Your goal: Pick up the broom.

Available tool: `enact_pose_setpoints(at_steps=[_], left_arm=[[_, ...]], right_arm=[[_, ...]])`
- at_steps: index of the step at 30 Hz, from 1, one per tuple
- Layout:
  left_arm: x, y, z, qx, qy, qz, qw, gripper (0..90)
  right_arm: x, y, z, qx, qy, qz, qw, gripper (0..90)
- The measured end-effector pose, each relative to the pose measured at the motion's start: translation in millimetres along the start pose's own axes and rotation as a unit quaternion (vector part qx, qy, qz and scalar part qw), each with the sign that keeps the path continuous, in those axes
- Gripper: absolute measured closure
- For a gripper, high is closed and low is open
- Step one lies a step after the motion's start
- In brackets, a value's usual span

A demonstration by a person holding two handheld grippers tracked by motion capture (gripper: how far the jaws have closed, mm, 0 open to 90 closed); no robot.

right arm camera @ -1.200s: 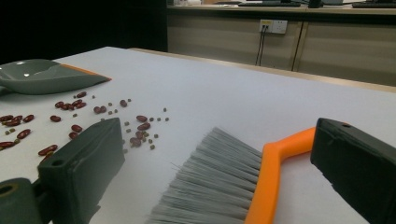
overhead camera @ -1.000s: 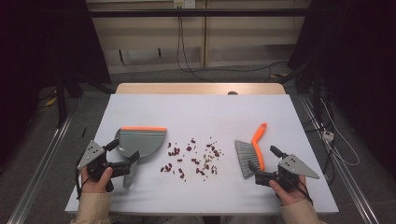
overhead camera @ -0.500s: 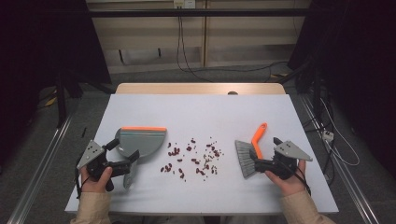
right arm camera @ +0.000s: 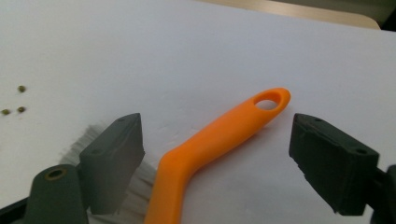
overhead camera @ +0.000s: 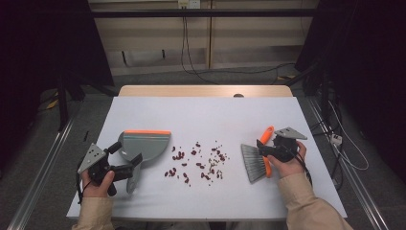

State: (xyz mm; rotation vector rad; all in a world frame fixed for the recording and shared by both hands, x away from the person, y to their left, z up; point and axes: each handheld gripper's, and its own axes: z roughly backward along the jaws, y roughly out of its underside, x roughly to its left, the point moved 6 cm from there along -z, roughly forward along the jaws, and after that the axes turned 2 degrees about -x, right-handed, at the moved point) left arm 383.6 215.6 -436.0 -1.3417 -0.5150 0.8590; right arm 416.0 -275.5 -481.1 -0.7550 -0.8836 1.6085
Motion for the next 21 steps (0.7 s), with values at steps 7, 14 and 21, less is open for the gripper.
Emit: enact_pose_setpoints(at_steps=[7,14,21], left_arm=[[0.2,0.1,-0.2,-0.001,0.003,0.003,1.0,3.6],[1.1,1.0,-0.8,0.0,0.008,0.008,0.9999,3.6],[0.2,0.8,-1.3,-0.002,0.01,0.01,0.9999,3.6]], right_arm=[[-1.5,-0.7,-15.3,0.03,0.02,-0.024,0.9991,22.7],[-0.1,3.1,-21.6,0.058,0.04,-0.021,0.9973,22.9],[2.3,8.9,-26.5,0.088,0.038,-0.021,0.9952,28.0]])
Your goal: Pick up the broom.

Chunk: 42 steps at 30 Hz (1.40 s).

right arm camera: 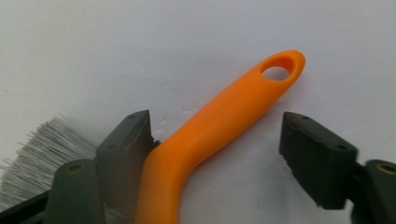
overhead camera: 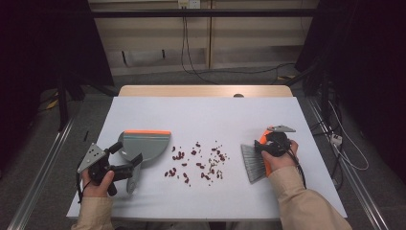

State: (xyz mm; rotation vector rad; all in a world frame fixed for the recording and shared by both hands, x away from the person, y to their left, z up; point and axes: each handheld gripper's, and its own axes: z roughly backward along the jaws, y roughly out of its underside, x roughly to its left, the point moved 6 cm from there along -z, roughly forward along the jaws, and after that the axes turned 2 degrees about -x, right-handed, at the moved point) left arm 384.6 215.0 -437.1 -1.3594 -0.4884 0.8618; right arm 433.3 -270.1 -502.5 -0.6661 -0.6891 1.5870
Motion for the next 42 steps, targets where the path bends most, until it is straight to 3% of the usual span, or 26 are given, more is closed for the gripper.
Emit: enact_pose_setpoints(at_steps=[2,3,8,11,12,13,15,21,23,25,28,36,39,42], left_arm=[[0.1,0.5,-0.4,0.002,0.0,0.0,1.0,3.6],[0.4,0.9,-0.4,0.004,-0.001,-0.002,1.0,3.6],[-0.7,0.3,-0.7,0.0,0.002,0.0,1.0,3.6],[-1.5,0.4,-1.0,0.001,0.005,-0.002,1.0,3.6],[-1.6,0.5,-1.1,0.002,0.006,-0.004,1.0,3.6],[-1.4,0.7,-1.1,0.004,0.006,-0.006,1.0,3.6],[-1.6,0.9,-1.4,0.004,0.006,-0.006,1.0,3.6],[-1.3,0.7,-1.6,0.003,0.006,-0.004,1.0,3.6],[-1.1,0.8,-1.4,0.004,0.005,-0.004,1.0,3.6],[-1.0,0.8,-1.1,0.004,0.005,-0.004,1.0,3.6],[-0.7,1.3,-1.6,0.005,0.004,-0.003,1.0,3.6],[-1.0,1.2,-1.7,0.006,0.003,-0.003,1.0,3.6],[-2.1,0.9,-1.4,0.007,0.004,-0.006,0.9999,3.6],[-4.4,-1.2,-0.8,0.002,0.005,-0.008,1.0,3.6]], right_arm=[[1.3,-0.1,0.4,0.006,-0.007,-0.002,1.0,33.1],[6.0,-0.5,0.9,0.013,-0.012,-0.002,0.9998,40.3],[9.5,-1.1,1.3,0.024,-0.011,0.008,0.9996,46.5],[13.5,-2.2,1.7,0.036,-0.017,0.005,0.9992,54.1],[16.7,-3.5,1.9,0.041,-0.017,0.01,0.999,60.9],[16.7,-3.5,1.9,0.041,-0.017,0.01,0.999,60.9],[20.1,-4.5,2.5,0.052,-0.03,0.008,0.9982,67.7],[19.1,-5.1,2.4,0.057,-0.038,0.014,0.9975,66.7],[17.7,-6.7,2.7,0.071,-0.045,0.01,0.9964,60.4],[18.1,-6.5,3.0,0.075,-0.048,0.011,0.996,59.9],[20.0,-6.0,3.7,0.076,-0.043,0.018,0.996,60.9],[21.5,-5.4,2.2,0.082,-0.036,0.011,0.9959,63.2],[18.9,-7.5,0.2,0.1,-0.045,-0.015,0.9939,65.2],[18.9,-6.9,-0.2,0.098,-0.044,-0.022,0.994,66.4]])
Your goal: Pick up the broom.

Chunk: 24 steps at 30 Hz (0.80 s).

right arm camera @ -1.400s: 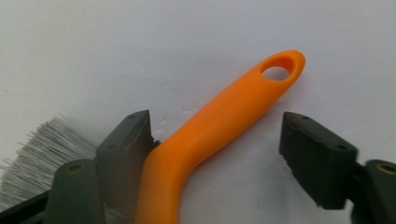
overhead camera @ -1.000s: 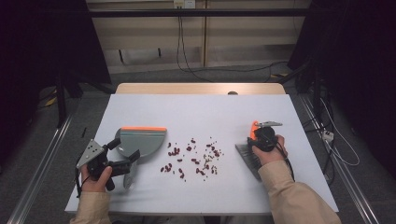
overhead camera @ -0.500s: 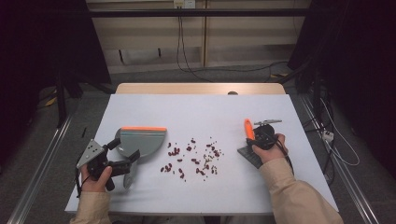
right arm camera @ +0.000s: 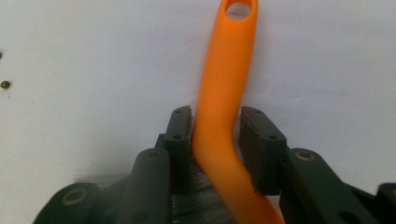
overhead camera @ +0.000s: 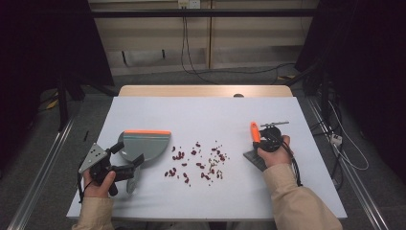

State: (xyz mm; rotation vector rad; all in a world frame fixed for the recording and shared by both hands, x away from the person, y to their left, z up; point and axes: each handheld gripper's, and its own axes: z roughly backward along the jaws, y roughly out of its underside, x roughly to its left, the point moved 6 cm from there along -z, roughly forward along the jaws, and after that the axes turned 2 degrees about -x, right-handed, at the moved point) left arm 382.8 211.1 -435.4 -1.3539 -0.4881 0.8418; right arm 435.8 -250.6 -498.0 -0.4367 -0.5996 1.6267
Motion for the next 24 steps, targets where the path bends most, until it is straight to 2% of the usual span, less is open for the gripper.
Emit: enact_pose_setpoints(at_steps=[5,7,14,17,22,24], left_arm=[[-0.1,0.0,-0.7,0.003,-0.002,0.001,1.0,3.6],[-1.3,-1.2,-0.6,0.002,-0.001,-0.001,1.0,3.6],[-2.9,-3.9,-0.6,0.0,0.0,-0.006,1.0,3.6],[-2.7,-5.3,-0.4,0.001,0.002,-0.008,1.0,3.6],[-1.4,-7.6,-1.9,-0.001,0.001,-0.005,1.0,3.6],[-2.4,-7.8,-2.3,0.0,0.001,-0.006,1.0,3.6]], right_arm=[[-0.6,-0.1,-0.8,-0.001,0.004,-0.006,1.0,67.4],[-1.9,1.1,-0.8,-0.007,-0.003,-0.014,0.9999,67.8],[-2.1,2.2,-0.4,-0.012,-0.005,-0.019,0.9997,68.1],[-3.7,0.4,-0.1,-0.004,-0.012,-0.027,0.9996,68.9],[-3.6,0.0,0.7,-0.004,-0.01,-0.026,0.9996,69.2],[-5.1,-1.4,1.0,-0.002,-0.015,-0.035,0.9993,69.3]])
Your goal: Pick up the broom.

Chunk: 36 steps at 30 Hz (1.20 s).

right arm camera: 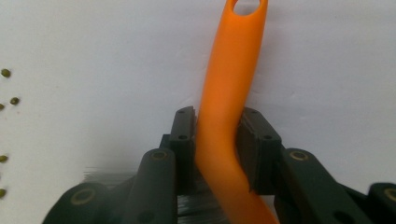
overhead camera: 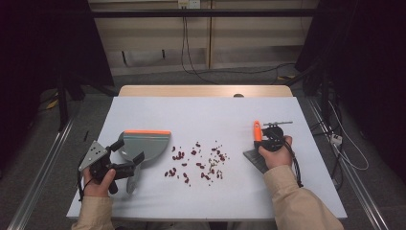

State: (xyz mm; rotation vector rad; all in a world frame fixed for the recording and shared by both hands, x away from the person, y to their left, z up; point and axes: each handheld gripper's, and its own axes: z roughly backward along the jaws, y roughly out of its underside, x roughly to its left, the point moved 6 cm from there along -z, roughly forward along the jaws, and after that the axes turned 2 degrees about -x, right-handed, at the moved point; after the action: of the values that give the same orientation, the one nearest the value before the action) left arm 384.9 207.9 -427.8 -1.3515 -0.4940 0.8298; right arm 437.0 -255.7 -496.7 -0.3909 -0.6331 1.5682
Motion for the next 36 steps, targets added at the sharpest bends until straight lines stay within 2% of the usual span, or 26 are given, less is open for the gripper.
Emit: enact_pose_setpoints(at_steps=[4,5,8,11,14,15,17,21,23,26,29,31,34,36], left_arm=[[-0.8,-2.5,0.2,-0.004,0.0,-0.002,1.0,3.6],[-0.9,-3.0,0.3,-0.004,-0.001,-0.002,1.0,3.6],[-1.9,-5.1,-0.9,-0.007,0.0,0.003,1.0,3.6],[-5.2,-7.7,-3.1,-0.008,0.002,-0.001,1.0,3.6],[-10.4,-10.7,-6.4,-0.01,0.01,-0.006,0.9999,3.6],[-12.0,-12.1,-8.1,-0.008,0.01,-0.012,0.9998,3.6],[-15.6,-15.0,-11.4,-0.01,0.014,-0.012,0.9998,3.6],[-24.3,-21.1,-17.0,-0.013,0.023,-0.019,0.9994,3.6],[-27.7,-23.1,-19.2,-0.014,0.027,-0.021,0.9993,3.6],[-31.2,-25.7,-21.5,-0.015,0.031,-0.027,0.999,3.6],[-32.9,-26.9,-22.6,-0.016,0.031,-0.028,0.999,3.6],[-34.4,-26.9,-23.8,-0.013,0.033,-0.032,0.9989,3.6],[-38.3,-27.8,-26.7,-0.011,0.038,-0.032,0.9987,3.6],[-41.8,-29.3,-29.3,-0.011,0.041,-0.033,0.9986,3.6]], right_arm=[[-3.4,-1.0,2.3,-0.002,-0.021,-0.017,0.9996,69.3],[-3.7,-1.8,4.1,-0.008,-0.028,-0.025,0.9993,69.3],[-4.0,-6.0,12.0,-0.031,-0.049,-0.027,0.998,69.9],[-5.2,-12.5,24.9,-0.063,-0.071,-0.031,0.995,70.5],[-4.8,-18.2,38.8,-0.096,-0.092,-0.036,0.9905,71.0],[-4.9,-19.5,42.1,-0.104,-0.096,-0.036,0.9893,71.0],[-4.5,-22.6,50.2,-0.126,-0.101,-0.036,0.9862,71.2],[-2.3,-24.6,59.8,-0.161,-0.124,-0.045,0.978,71.4],[-0.4,-24.1,63.2,-0.171,-0.131,-0.045,0.9755,71.4],[1.1,-24.9,69.9,-0.195,-0.151,-0.053,0.9677,71.4],[1.7,-25.5,76.7,-0.21,-0.158,-0.056,0.9631,71.5],[1.5,-26.1,80.9,-0.225,-0.167,-0.056,0.9584,71.4],[2.1,-26.4,86.9,-0.232,-0.18,-0.061,0.9539,71.4],[3.0,-27.5,90.1,-0.237,-0.177,-0.059,0.9533,71.4]])
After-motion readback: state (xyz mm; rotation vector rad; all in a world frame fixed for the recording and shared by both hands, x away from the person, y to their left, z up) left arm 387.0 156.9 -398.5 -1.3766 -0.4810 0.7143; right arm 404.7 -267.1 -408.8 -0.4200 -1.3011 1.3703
